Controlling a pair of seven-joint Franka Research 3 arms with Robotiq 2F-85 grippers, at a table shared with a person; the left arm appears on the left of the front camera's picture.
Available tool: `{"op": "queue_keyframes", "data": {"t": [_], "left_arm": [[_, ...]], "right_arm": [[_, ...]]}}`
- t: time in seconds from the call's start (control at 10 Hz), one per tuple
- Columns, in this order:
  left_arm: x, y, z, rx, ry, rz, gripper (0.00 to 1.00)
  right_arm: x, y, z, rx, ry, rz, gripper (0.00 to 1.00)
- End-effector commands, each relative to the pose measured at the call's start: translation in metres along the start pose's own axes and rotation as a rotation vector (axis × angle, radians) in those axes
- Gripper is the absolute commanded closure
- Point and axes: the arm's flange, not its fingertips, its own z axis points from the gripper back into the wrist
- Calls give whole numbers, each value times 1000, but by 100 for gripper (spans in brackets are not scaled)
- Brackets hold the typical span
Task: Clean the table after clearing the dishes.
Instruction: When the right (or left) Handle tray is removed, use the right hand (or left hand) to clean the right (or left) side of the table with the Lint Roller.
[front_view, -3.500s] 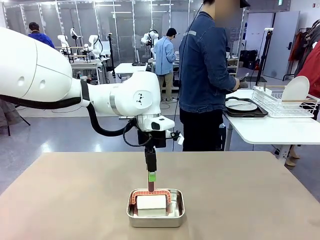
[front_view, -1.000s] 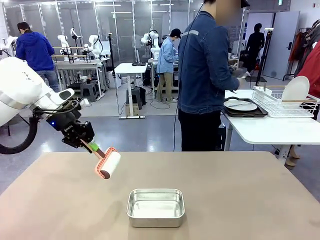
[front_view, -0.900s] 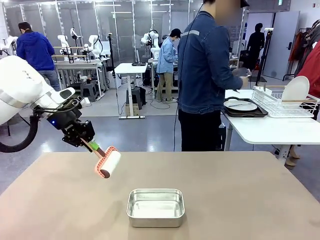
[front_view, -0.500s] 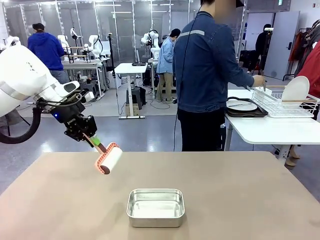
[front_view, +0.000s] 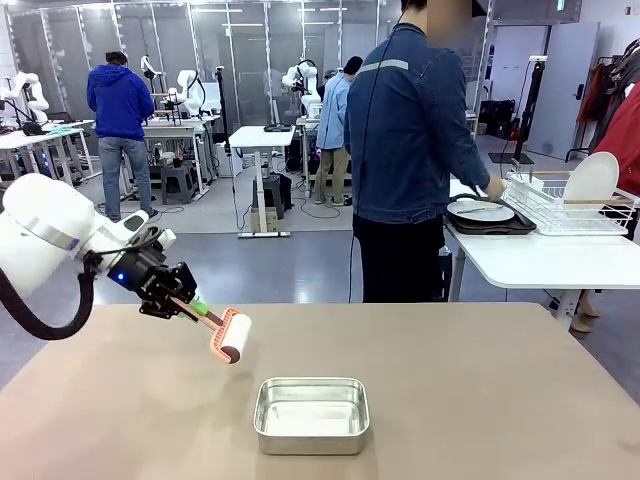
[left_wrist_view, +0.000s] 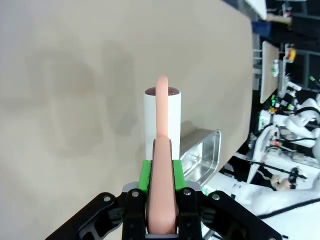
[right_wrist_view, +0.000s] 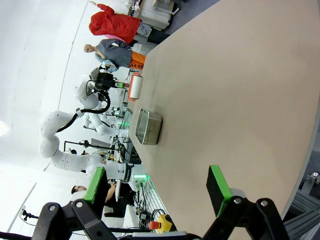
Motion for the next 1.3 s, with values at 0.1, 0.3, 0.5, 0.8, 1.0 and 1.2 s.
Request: {"op": "queue_keyframes", "data": {"t": [0.1, 0.3, 0.5, 0.8, 1.0, 1.2], "left_arm": [[-3, 28, -9, -90, -53, -3, 80], [-6, 63, -12, -102, -63, -4, 80], [-3, 101, -18, -154, -68, 22, 80], [-10, 147, -13, -169, -96, 42, 80], [-22, 182, 17, -169, -97, 80, 80], [-32, 206, 48, -150, -55, 51, 80]], "right_arm": [[0, 4, -1, 0, 3, 2, 0], [0, 4, -1, 0, 3, 2, 0], [0, 4, -1, 0, 3, 2, 0], [0, 4, -1, 0, 3, 2, 0], [0, 4, -1, 0, 3, 2, 0], [0, 4, -1, 0, 3, 2, 0]]}}
